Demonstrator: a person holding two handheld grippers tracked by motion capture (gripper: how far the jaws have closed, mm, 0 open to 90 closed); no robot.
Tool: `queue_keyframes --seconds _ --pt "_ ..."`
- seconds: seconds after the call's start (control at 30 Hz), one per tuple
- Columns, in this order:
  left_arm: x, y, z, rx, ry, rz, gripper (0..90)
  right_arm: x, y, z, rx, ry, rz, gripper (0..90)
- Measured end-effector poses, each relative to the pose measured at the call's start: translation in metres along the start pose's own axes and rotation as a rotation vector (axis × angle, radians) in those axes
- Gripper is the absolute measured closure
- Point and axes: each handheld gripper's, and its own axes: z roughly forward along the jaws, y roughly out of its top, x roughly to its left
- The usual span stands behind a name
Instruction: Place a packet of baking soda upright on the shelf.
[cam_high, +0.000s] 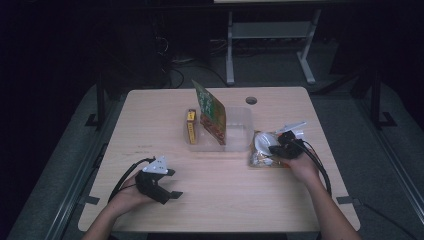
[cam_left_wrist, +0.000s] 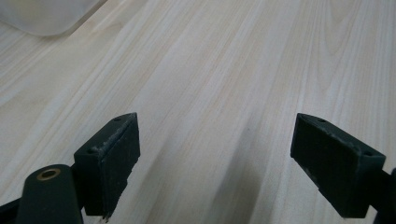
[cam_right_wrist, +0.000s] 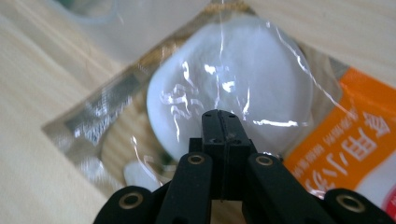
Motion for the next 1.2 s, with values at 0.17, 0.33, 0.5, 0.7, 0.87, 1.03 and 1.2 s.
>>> queue_keyframes --seconds 0.17,0.33,0.5,0.7,0.87,1.03,1.2 --pt "-0.002 0.001 0.001 0.001 -0.004 -0.002 15.4 0.003 -0.009 -0.007 0.02 0.048 -0.02 90.0" --pt "-0.002 0.001 0.002 0.002 -0.006 -0.003 15.4 0.006 -0.018 -0.015 0.045 0.071 -0.039 90.0" --pt "-0.002 0.001 0.002 0.0 -0.006 0.002 15.4 0.01 -0.013 -0.016 0.001 0.027 -0.051 90.0" --pt "-0.001 0.001 0.002 0.0 -0.007 0.001 15.4 0.012 0.007 -0.003 -0.042 -0.006 -0.07 90.0" --pt "-0.002 0.001 0.004 0.003 -0.013 0.001 15.4 0.013 0.008 0.002 -0.032 0.027 -0.131 90.0" --pt "-0.004 0.002 0.003 0.003 -0.013 0.005 15.4 0.025 0.002 0.0 -0.021 0.113 -0.184 90.0" --pt "-0.004 0.002 0.003 0.005 -0.014 0.006 15.4 0.041 -0.004 -0.003 0.002 0.204 -0.24 90.0"
